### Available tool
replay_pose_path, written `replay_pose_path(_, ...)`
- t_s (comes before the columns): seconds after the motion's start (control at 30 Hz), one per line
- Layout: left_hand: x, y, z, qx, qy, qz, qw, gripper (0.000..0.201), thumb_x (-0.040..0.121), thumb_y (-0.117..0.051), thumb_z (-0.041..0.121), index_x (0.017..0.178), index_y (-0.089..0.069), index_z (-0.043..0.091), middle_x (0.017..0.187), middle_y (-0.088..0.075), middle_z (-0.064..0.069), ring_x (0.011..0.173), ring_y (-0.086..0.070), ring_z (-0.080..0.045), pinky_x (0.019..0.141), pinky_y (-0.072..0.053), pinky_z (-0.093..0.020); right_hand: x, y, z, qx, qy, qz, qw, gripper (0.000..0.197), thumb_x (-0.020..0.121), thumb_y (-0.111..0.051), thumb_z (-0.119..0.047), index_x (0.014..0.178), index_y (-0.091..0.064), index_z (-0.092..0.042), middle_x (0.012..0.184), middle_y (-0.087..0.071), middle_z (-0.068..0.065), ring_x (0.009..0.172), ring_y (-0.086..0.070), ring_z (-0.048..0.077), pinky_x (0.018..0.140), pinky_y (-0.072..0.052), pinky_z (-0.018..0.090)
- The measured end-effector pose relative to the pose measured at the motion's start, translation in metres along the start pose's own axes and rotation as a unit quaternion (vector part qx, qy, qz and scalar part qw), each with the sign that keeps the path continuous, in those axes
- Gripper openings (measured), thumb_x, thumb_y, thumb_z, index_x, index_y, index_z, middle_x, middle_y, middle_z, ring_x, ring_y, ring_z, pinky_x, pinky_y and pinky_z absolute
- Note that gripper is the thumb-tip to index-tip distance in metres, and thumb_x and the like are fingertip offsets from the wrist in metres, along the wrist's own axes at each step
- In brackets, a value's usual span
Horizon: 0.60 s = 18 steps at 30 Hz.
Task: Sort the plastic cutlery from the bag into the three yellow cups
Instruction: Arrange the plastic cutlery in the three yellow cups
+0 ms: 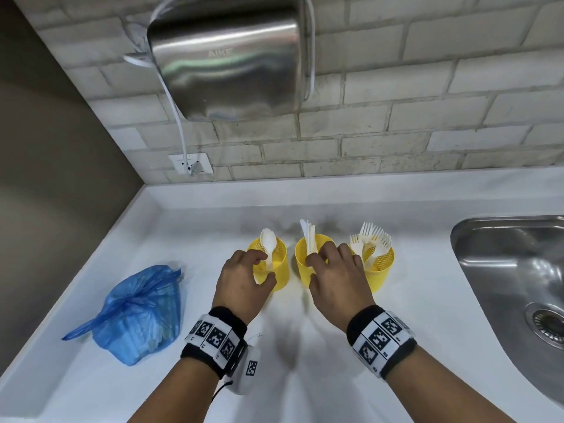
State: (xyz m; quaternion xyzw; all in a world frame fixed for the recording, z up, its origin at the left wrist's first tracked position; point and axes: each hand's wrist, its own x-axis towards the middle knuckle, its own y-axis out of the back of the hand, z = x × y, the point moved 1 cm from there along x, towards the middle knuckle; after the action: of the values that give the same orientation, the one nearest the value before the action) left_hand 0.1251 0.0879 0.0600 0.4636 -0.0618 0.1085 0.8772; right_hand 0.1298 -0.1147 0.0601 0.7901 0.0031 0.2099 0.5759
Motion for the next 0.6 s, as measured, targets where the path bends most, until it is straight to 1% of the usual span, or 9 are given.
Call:
replay_pose_path(0.07,-0.01,0.008,-0.003,-0.008,0.002,0.027,1.0,0.038,0.079,-0.079,0.034,0.114,-0.066,0.028,0.105,-0.06,0.008,0.088,-0.061,-0.015,0.078,-0.052,-0.03,-0.001,0.005,-0.011,0.034,0.005,0.006,0.999,0.025,0.073,-0.075,-0.019,0.097,-0.069,-0.021,0.095,-0.057,0.002,0.089,-0.054,0.032,0.069,-0.048,0.042)
replay_pose_path(0.17,-0.029,0.027,-0.017,-0.024,0.017,0.061,0.998,0.04,0.08,-0.08,0.037,0.116,-0.065,0.029,0.107,-0.057,0.009,0.084,-0.061,-0.012,0.076,-0.049,-0.025,-0.001,0.007,-0.034,0.09,0.036,0.022,0.995,0.021,0.076,-0.073,-0.017,0.097,-0.069,-0.019,0.094,-0.057,0.002,0.087,-0.054,0.03,0.073,-0.05,0.042)
replay_pose_path(0.27,-0.048,0.05,-0.039,-0.029,0.048,0.09,0.994,0.037,0.083,-0.078,0.039,0.116,-0.064,0.029,0.108,-0.055,0.01,0.085,-0.059,-0.01,0.076,-0.044,-0.022,-0.001,0.005,-0.062,0.173,0.067,0.01,0.983,0.02,0.083,-0.066,-0.016,0.103,-0.068,-0.015,0.099,-0.057,0.005,0.09,-0.053,0.028,0.081,-0.05,0.04)
replay_pose_path(0.37,-0.06,0.073,-0.075,-0.039,0.097,0.115,0.988,0.029,0.086,-0.075,0.038,0.111,-0.063,0.029,0.108,-0.055,0.01,0.089,-0.059,-0.012,0.079,-0.047,-0.028,0.0,-0.005,-0.096,0.274,0.076,-0.034,0.958,0.023,0.088,-0.059,-0.021,0.11,-0.065,-0.016,0.106,-0.055,0.001,0.097,-0.053,0.02,0.085,-0.044,0.03)
replay_pose_path(0.43,-0.068,0.089,-0.105,-0.045,0.133,0.13,0.982,0.02,0.088,-0.074,0.033,0.103,-0.063,0.027,0.104,-0.06,0.007,0.089,-0.059,-0.015,0.08,-0.051,-0.033,0.002,-0.017,-0.12,0.325,0.079,-0.075,0.939,0.025,0.089,-0.057,-0.022,0.113,-0.062,-0.017,0.107,-0.053,-0.003,0.099,-0.053,0.016,0.086,-0.045,0.027)
replay_pose_path(0.47,-0.072,0.096,-0.12,-0.046,0.155,0.131,0.978,0.016,0.089,-0.073,0.031,0.1,-0.063,0.024,0.102,-0.062,0.004,0.087,-0.059,-0.015,0.079,-0.052,-0.032,0.003,-0.024,-0.131,0.341,0.077,-0.095,0.932,0.026,0.09,-0.059,-0.021,0.115,-0.06,-0.017,0.108,-0.053,-0.004,0.098,-0.053,0.014,0.087,-0.045,0.026)
replay_pose_path(0.53,-0.082,0.11,-0.152,-0.047,0.213,0.123,0.968,0.013,0.091,-0.071,0.03,0.098,-0.066,0.021,0.101,-0.066,0.002,0.082,-0.062,-0.013,0.073,-0.047,-0.021,0.006,-0.039,-0.153,0.351,0.069,-0.14,0.923,0.03,0.093,-0.061,-0.02,0.122,-0.057,-0.017,0.115,-0.053,-0.003,0.1,-0.053,0.014,0.088,-0.044,0.026)
replay_pose_path(0.57,-0.086,0.115,-0.166,-0.048,0.242,0.115,0.962,0.012,0.091,-0.071,0.03,0.098,-0.066,0.021,0.101,-0.066,0.0,0.08,-0.063,-0.012,0.071,-0.045,-0.019,0.007,-0.046,-0.163,0.351,0.063,-0.163,0.92,0.033,0.094,-0.062,-0.022,0.126,-0.055,-0.018,0.12,-0.053,-0.002,0.104,-0.055,0.015,0.09,-0.045,0.027)
replay_pose_path(0.6,-0.089,0.121,-0.182,-0.048,0.265,0.11,0.957,0.014,0.091,-0.071,0.031,0.099,-0.065,0.021,0.102,-0.066,-0.001,0.08,-0.064,-0.012,0.073,-0.045,-0.022,0.008,-0.055,-0.174,0.35,0.058,-0.185,0.916,0.037,0.095,-0.062,-0.025,0.131,-0.053,-0.019,0.125,-0.052,-0.002,0.109,-0.055,0.017,0.092,-0.045,0.028)
